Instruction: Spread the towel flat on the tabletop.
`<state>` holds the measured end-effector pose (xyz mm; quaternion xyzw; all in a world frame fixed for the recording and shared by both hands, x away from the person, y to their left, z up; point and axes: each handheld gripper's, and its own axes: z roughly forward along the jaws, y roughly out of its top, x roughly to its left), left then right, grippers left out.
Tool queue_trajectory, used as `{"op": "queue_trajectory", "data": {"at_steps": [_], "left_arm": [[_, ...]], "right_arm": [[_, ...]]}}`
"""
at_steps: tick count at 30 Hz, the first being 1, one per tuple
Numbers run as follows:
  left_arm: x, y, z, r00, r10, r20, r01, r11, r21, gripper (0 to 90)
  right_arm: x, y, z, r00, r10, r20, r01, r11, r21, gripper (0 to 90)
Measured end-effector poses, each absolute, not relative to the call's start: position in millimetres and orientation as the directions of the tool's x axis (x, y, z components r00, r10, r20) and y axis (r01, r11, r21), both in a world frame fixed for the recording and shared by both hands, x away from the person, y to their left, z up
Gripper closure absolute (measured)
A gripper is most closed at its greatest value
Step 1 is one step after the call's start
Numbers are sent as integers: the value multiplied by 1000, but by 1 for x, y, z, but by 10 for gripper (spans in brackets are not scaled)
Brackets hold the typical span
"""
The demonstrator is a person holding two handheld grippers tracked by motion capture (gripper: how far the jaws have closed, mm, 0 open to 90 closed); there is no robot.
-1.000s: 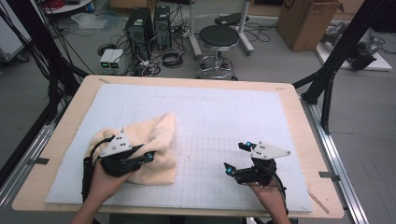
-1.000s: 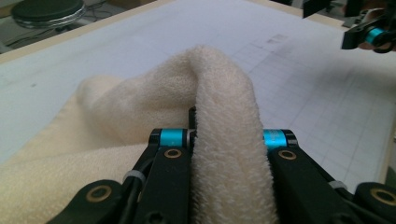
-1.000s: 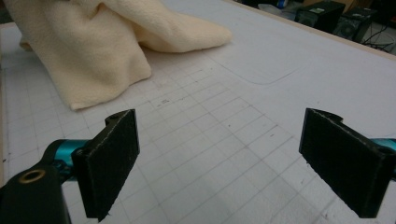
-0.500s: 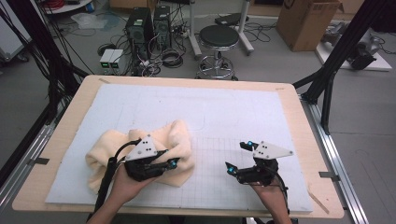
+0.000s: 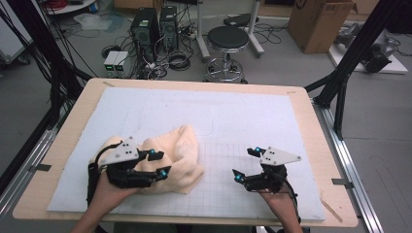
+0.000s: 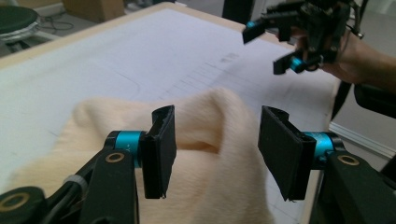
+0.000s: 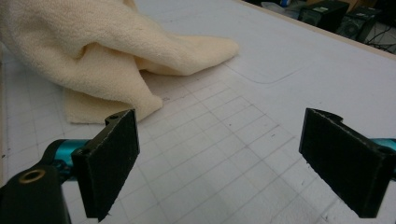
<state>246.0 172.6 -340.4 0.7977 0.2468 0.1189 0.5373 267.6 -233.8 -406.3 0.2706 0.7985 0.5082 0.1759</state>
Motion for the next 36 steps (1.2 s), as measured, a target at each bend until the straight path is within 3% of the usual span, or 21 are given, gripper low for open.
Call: {"op": "queue_trajectory", "data": {"at_steps": [5, 12, 17, 23, 27, 31, 36], "left_arm": [[268, 186, -329, 812, 582, -42, 248, -278, 928, 469], [311, 196, -345, 753, 659, -5, 255, -284, 924, 500], [332, 195, -357, 724, 689, -32, 299, -271, 915, 528], [337, 196, -372, 743, 667, -49, 345, -319, 883, 462], [325, 198, -381, 779, 626, -49, 365, -389, 846, 469], [310, 202, -392, 795, 606, -33, 379, -454, 806, 698], [286, 210, -408, 792, 608, -56, 394, -439, 807, 806]], "right_arm": [[269, -234, -407, -792, 611, -7, 252, 336, 907, 116], [272, -235, -407, -786, 619, -7, 257, 337, 906, 116], [276, -236, -408, -780, 626, 0, 264, 329, 907, 116], [276, -238, -408, -779, 628, -9, 258, 332, 907, 116], [276, -239, -408, -778, 628, 0, 262, 325, 909, 116], [275, -237, -408, -780, 625, -8, 256, 332, 908, 116], [275, -237, -407, -778, 629, 0, 260, 321, 910, 116]]}}
